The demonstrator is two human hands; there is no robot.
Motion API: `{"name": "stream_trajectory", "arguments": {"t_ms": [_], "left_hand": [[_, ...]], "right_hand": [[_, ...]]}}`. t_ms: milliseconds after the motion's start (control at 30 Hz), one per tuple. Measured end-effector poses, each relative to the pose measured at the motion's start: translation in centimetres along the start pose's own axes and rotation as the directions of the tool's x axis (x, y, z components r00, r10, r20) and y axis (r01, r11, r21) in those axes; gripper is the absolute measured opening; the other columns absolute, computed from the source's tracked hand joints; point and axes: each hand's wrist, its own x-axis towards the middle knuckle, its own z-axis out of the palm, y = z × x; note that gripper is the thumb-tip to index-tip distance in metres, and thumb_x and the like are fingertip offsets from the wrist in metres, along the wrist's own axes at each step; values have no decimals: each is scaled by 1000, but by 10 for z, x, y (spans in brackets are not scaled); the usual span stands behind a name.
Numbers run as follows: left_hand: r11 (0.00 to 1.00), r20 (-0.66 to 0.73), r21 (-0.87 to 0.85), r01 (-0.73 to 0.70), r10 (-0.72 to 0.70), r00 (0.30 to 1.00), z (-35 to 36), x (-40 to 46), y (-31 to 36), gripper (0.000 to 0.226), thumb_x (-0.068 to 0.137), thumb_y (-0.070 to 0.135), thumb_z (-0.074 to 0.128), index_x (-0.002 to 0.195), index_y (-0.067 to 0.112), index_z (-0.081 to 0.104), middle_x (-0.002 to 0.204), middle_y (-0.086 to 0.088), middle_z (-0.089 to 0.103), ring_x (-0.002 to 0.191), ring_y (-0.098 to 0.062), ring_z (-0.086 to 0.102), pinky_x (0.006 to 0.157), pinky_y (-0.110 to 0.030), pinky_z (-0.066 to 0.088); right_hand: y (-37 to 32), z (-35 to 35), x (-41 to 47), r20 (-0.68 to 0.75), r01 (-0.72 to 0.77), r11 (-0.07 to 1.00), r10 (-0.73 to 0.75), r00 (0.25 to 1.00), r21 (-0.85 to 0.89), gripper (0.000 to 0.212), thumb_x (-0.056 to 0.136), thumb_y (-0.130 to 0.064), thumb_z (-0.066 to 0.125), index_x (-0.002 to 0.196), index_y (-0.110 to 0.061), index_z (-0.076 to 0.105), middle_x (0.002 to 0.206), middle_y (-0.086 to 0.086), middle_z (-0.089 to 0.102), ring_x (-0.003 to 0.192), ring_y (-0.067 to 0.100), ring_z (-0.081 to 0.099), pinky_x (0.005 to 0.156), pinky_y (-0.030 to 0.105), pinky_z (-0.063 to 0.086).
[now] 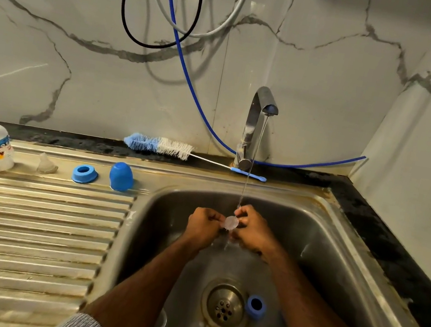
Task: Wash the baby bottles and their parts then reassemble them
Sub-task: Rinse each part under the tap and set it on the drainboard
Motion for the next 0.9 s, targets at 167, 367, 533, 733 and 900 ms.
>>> {"name": "stream_trajectory", "arguments": {"t_ms": [167, 367, 533, 733, 900], "left_hand": [[993, 68, 116, -37, 29, 997, -3, -5, 2, 18, 97, 9, 58, 100, 13, 75, 96, -15, 72, 80, -18, 64, 63, -29, 50], [938, 49, 307, -159, 151, 987, -12, -19, 6, 23, 98, 4, 56, 109, 13, 73, 109, -4, 72, 102, -17, 66, 92, -32, 54], [908, -18, 375, -187, 209, 978, -32, -42, 16, 20, 94, 7, 61, 105, 17, 74, 106, 0, 73, 95, -9, 65, 83, -20, 49], [889, -75, 370, -271, 319, 945, -84, -78, 26, 12, 93, 12, 64, 99, 18, 73, 98, 6, 72, 88, -3, 64, 83, -16, 47], [874, -71, 404, -269, 323, 944, -146, -99, 22, 11, 95, 10, 63, 98, 18, 69, 97, 1, 69, 93, -9, 65, 87, -25, 53]], "right_hand": [[5, 6, 0, -101, 26, 1000, -24, 995, 14, 20, 84, -17, 81, 92, -23, 64, 86, 4, 73, 81, 19, 71, 78, 38, 61], [-2, 11, -8, -200, 88, 995, -97, 975, -55, 14, 84, -38, 78, 79, -29, 69, 77, -9, 71, 79, 11, 68, 75, 30, 56], [-12, 12, -18, -304, 94, 991, -119, 945, -96, 15, 80, -31, 81, 73, -26, 68, 64, -12, 65, 65, 5, 62, 63, 22, 47], [-18, 4, -35, -323, 90, 973, -157, 934, -213, 22, 81, -30, 81, 65, -25, 68, 61, -13, 65, 62, 2, 61, 61, 23, 48], [-48, 24, -50, -237, 163, 931, -248, 939, -327, 12, 81, -26, 79, 72, -25, 71, 76, -9, 70, 75, 11, 67, 77, 33, 57]]}}
